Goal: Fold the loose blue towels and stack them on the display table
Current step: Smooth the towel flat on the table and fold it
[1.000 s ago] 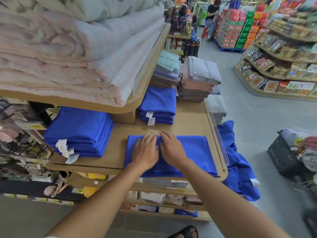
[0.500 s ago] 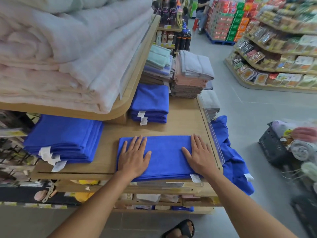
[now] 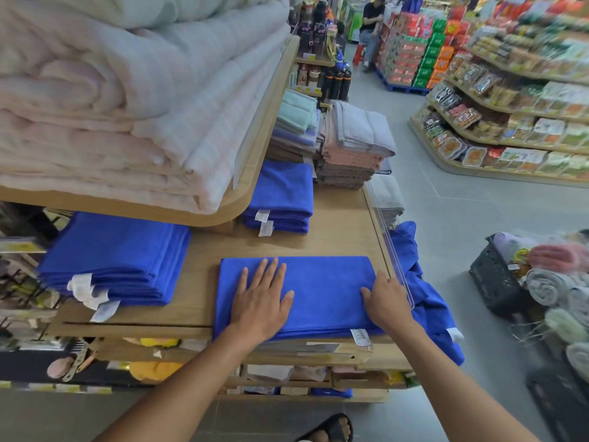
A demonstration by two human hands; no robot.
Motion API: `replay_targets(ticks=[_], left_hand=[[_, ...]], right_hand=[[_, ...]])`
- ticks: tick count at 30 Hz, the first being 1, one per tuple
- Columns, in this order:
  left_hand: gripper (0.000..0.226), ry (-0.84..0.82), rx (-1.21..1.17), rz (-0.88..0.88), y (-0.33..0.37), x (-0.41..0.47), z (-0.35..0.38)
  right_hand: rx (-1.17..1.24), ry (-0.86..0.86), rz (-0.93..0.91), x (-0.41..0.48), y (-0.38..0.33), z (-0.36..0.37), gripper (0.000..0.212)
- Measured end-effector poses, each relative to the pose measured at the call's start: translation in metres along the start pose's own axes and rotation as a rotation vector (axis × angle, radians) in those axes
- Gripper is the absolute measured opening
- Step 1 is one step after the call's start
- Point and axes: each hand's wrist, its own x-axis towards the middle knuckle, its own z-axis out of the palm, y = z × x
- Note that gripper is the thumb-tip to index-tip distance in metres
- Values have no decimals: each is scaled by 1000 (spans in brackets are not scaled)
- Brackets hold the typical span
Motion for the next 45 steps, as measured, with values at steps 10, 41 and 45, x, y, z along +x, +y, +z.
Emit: replay_targets(ticks=[10,41,45], left_hand=[[82,-31,19,13,17,-5,6],[65,-29,-51,55,15,-3,-8],[54,190,-222,-35,-40,-21,-20]], right_hand=[[487,-333,282,20,-6,-46,44],[957,-431,-128,-25,-152,-83,26],[871,-405,-164,-22,-173,-83,29]])
